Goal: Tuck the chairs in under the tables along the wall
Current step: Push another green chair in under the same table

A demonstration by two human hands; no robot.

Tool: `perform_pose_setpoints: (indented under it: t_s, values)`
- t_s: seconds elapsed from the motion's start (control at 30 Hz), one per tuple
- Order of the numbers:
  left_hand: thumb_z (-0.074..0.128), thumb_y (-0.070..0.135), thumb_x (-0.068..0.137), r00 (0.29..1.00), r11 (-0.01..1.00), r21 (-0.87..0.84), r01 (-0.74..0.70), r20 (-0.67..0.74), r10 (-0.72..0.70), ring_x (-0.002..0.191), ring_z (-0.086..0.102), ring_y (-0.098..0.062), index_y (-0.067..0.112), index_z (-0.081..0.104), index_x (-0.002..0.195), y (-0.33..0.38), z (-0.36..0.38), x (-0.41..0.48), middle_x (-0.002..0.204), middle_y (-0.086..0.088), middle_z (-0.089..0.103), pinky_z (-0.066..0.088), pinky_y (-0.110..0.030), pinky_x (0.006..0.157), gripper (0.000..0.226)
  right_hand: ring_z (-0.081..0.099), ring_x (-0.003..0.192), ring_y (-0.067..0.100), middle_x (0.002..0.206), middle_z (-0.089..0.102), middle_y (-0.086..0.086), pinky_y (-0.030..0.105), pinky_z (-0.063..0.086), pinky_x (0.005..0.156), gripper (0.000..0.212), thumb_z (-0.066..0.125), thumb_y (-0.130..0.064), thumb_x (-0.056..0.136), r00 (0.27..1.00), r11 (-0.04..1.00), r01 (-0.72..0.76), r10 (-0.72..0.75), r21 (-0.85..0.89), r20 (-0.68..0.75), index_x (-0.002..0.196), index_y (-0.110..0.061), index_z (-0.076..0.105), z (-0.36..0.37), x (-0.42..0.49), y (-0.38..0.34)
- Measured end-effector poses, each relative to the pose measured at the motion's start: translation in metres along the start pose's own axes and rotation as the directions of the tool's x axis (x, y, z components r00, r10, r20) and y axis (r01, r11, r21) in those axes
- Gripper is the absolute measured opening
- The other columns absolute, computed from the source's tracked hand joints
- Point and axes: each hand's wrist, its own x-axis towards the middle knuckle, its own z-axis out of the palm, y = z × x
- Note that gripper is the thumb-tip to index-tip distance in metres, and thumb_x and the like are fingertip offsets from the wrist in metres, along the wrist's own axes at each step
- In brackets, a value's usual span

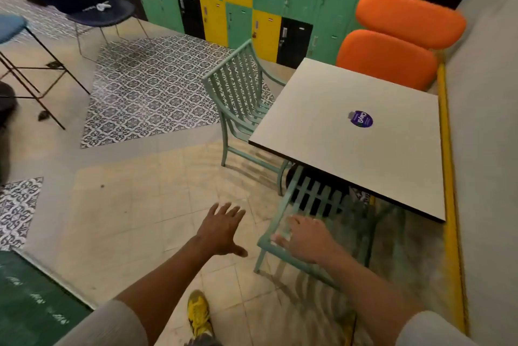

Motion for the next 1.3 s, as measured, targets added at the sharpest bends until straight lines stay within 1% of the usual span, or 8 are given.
perform_pose_setpoints:
  t_s: [0.07, 0.17, 0.37, 0.5, 0.67, 0.87, 1.17, 1.3]
  values:
    - [0.070, 0.081, 0.080, 1.000, 1.000, -0.001, 0.014, -0.026, -0.014, 0.165, 0.005, -0.029, 0.021, 0.012, 0.170, -0.033, -0.007, -0.002, 0.178, -0.005, 0.014, 0.001, -0.054, 0.133, 0.123, 0.046, 0.148, 0.027, 0.165, 0.045, 0.003, 0.051, 0.033, 0.122, 0.114, 0.006, -0.098, 0.081, 1.000, 1.000, 0.015, -0.015, -0.024, -0.016, 0.161, -0.024, 0.042, -0.010, 0.024, -0.018]
    - [0.070, 0.080, 0.081, 0.999, 1.000, -0.002, 0.024, -0.028, -0.024, 0.165, 0.005, -0.028, 0.021, 0.012, 0.170, -0.103, -0.021, -0.005, 0.178, -0.005, 0.014, 0.000, -0.054, 0.133, 0.121, 0.044, 0.150, 0.028, 0.167, 0.043, 0.005, 0.053, 0.032, 0.122, 0.107, 0.017, -0.096, 0.088, 0.999, 0.996, 0.032, -0.032, -0.089, 0.003, 0.161, -0.023, 0.041, -0.034, 0.067, -0.054]
    - [0.065, 0.086, 0.080, 0.994, 0.992, -0.062, 0.110, -0.013, -0.111, 0.165, 0.008, -0.026, 0.021, 0.014, 0.170, -0.236, -0.051, -0.001, 0.178, -0.001, 0.016, 0.005, -0.052, 0.133, 0.123, 0.051, 0.142, 0.031, 0.158, 0.052, 0.009, 0.053, 0.039, 0.115, 0.106, 0.019, -0.096, 0.088, 0.999, 0.979, 0.032, -0.031, -0.201, 0.007, 0.158, -0.020, 0.045, -0.085, 0.157, -0.134]
    - [0.059, 0.090, 0.080, 0.990, 0.986, -0.090, 0.137, 0.036, -0.134, 0.164, 0.015, -0.027, 0.020, 0.015, 0.170, -0.301, -0.071, 0.003, 0.177, -0.002, 0.018, 0.015, -0.051, 0.132, 0.123, 0.049, 0.144, 0.031, 0.161, 0.048, 0.009, 0.049, 0.044, 0.112, 0.103, 0.026, -0.094, 0.090, 0.997, 0.983, 0.072, -0.071, -0.166, 0.008, 0.160, -0.020, 0.041, -0.107, 0.206, -0.191]
    - [0.057, 0.092, 0.080, 0.994, 0.994, -0.076, 0.079, 0.077, -0.074, 0.162, 0.020, -0.027, 0.019, 0.016, 0.170, -0.362, -0.112, 0.043, 0.176, -0.002, 0.022, 0.023, -0.050, 0.130, 0.122, 0.043, 0.149, 0.033, 0.166, 0.042, 0.008, 0.051, 0.040, 0.115, 0.101, 0.033, -0.093, 0.090, 0.997, 0.986, 0.065, -0.070, -0.156, -0.027, 0.163, -0.024, 0.038, -0.136, 0.266, -0.238]
    - [0.056, 0.093, 0.079, 0.999, 0.999, -0.016, -0.036, 0.032, 0.037, 0.161, 0.023, -0.027, 0.022, 0.019, 0.169, -0.413, -0.164, 0.126, 0.175, -0.001, 0.028, 0.026, -0.047, 0.130, 0.120, 0.050, 0.143, 0.034, 0.162, 0.048, 0.007, 0.051, 0.046, 0.114, 0.102, 0.031, -0.095, 0.088, 0.998, 0.992, -0.026, 0.020, -0.120, -0.053, 0.157, -0.021, 0.047, -0.172, 0.350, -0.237]
    - [0.057, 0.094, 0.076, 0.996, 0.994, 0.090, -0.068, 0.062, 0.063, 0.160, 0.028, -0.028, 0.023, 0.018, 0.169, -0.517, -0.256, 0.266, 0.173, -0.004, 0.033, 0.026, -0.045, 0.128, 0.123, 0.052, 0.140, 0.037, 0.155, 0.053, 0.012, 0.052, 0.046, 0.113, 0.098, 0.037, -0.091, 0.091, 0.983, 0.982, -0.184, 0.184, 0.031, 0.015, 0.153, -0.017, 0.050, -0.247, 0.490, -0.211]
    - [0.060, 0.092, 0.077, 0.993, 0.990, 0.080, -0.120, 0.033, 0.118, 0.158, 0.031, -0.028, 0.020, 0.019, 0.169, -0.547, -0.293, 0.331, 0.172, -0.006, 0.033, 0.030, -0.044, 0.128, 0.124, 0.053, 0.138, 0.037, 0.154, 0.054, 0.013, 0.054, 0.044, 0.114, 0.100, 0.035, -0.092, 0.090, 0.981, 0.981, -0.191, 0.191, 0.018, 0.014, 0.153, -0.016, 0.050, -0.287, 0.547, -0.207]
